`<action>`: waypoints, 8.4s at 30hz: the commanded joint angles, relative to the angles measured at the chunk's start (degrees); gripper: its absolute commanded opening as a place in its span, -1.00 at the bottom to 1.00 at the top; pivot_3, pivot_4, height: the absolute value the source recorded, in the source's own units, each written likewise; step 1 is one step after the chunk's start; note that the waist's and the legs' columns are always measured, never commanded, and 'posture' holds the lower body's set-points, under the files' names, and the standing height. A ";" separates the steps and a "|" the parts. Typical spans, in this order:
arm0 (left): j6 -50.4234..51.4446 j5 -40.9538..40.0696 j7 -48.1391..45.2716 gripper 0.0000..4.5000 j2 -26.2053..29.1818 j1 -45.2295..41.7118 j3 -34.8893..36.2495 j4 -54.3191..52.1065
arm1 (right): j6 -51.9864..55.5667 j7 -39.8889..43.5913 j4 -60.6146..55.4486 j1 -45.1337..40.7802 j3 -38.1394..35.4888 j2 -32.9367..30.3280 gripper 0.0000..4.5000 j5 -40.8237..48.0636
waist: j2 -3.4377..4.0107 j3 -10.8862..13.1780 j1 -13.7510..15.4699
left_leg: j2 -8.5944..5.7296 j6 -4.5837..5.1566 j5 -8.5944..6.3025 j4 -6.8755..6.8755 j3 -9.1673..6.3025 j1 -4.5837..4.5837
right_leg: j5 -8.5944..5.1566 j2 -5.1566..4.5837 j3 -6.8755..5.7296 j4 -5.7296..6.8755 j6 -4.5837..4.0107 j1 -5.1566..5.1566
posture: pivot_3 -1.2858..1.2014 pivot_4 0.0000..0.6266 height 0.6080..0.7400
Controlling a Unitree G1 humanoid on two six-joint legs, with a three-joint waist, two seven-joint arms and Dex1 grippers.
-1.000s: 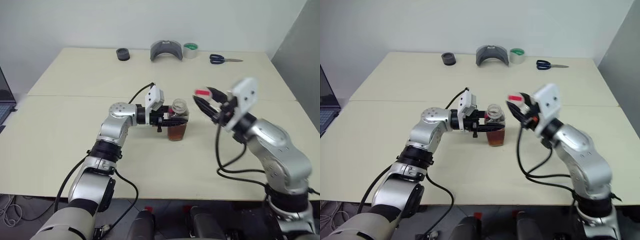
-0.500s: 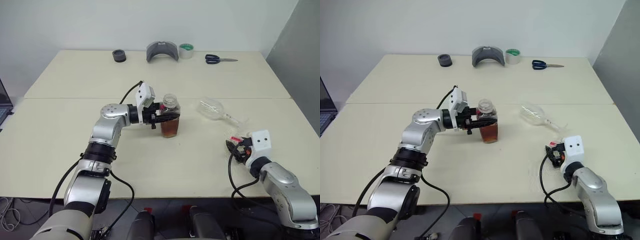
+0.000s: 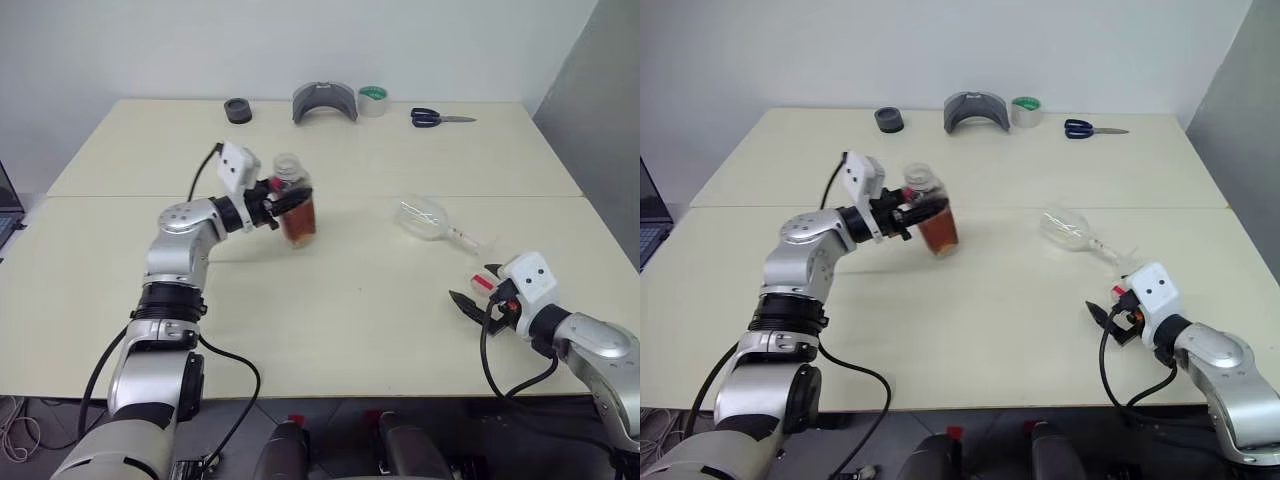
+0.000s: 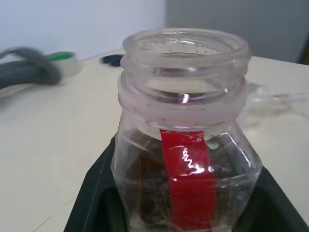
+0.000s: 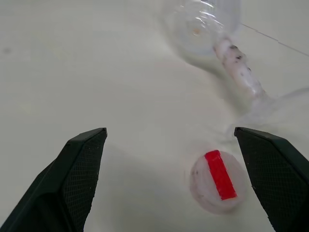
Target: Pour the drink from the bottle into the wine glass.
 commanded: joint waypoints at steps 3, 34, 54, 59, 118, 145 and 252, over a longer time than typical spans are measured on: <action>-2.73 0.52 8.67 -0.19 3.63 -4.24 5.21 5.38 | 4.92 1.81 -5.56 -12.48 4.22 4.66 1.00 9.58 | -0.10 0.06 -0.21 | 0.02 -0.01 0.01 0.04 -0.04 0.01 | 0.01 0.01 -0.04 0.02 0.01 0.02 | 0.03 -0.52 1.00; -12.43 2.60 20.13 0.99 1.36 0.09 6.93 10.43 | 4.65 -1.58 9.53 -33.35 20.05 20.70 1.00 2.06 | -0.13 0.06 0.61 | -0.13 -0.24 0.14 0.17 -0.04 -0.98 | 0.18 -0.30 -0.14 0.19 -0.17 -0.97 | 0.03 -0.52 1.00; -11.39 1.61 28.03 0.99 -0.35 16.20 8.66 -6.00 | 5.42 -1.25 4.68 -25.52 21.48 17.16 1.00 0.24 | -0.15 0.05 0.71 | -0.09 -0.22 0.13 0.23 0.00 -0.92 | 0.22 -0.37 -0.07 0.28 -0.18 -0.95 | 0.03 -0.52 1.00; -9.28 1.06 27.86 0.99 -0.38 22.56 8.41 -14.47 | 5.73 -2.17 1.92 -22.27 20.04 15.21 1.00 0.10 | -0.15 0.05 0.71 | -0.05 -0.21 0.13 0.23 -0.01 -0.89 | 0.22 -0.39 -0.06 0.29 -0.18 -0.93 | 0.03 -0.52 1.00; -7.93 1.09 -3.33 1.00 -3.71 17.48 -11.76 -22.39 | 15.19 -11.34 31.93 -41.99 35.11 4.30 0.58 -37.54 | -0.13 0.05 0.66 | -0.08 0.02 0.27 0.17 0.13 -0.69 | 0.40 -0.13 0.06 0.35 -0.17 -0.81 | 0.03 -0.52 1.00; 7.16 -5.43 1.03 1.00 -0.81 21.12 -5.85 -32.39 | 2.22 -24.82 49.62 -49.60 -8.95 34.70 -0.88 -13.56 | -0.11 0.05 0.00 | -0.08 0.02 0.28 0.15 0.10 -0.65 | 0.45 -0.14 0.05 0.50 -0.25 -0.83 | 0.03 -0.52 1.00; 10.76 -9.65 4.66 1.00 6.50 22.82 0.65 -38.80 | -45.65 -11.03 64.57 -37.77 10.24 40.23 -0.17 -12.03 | 0.00 -0.05 -0.68 | 0.11 0.02 0.28 -0.03 0.40 -0.22 | 0.43 -0.01 0.31 0.52 -0.27 -0.72 | 0.03 -0.52 1.00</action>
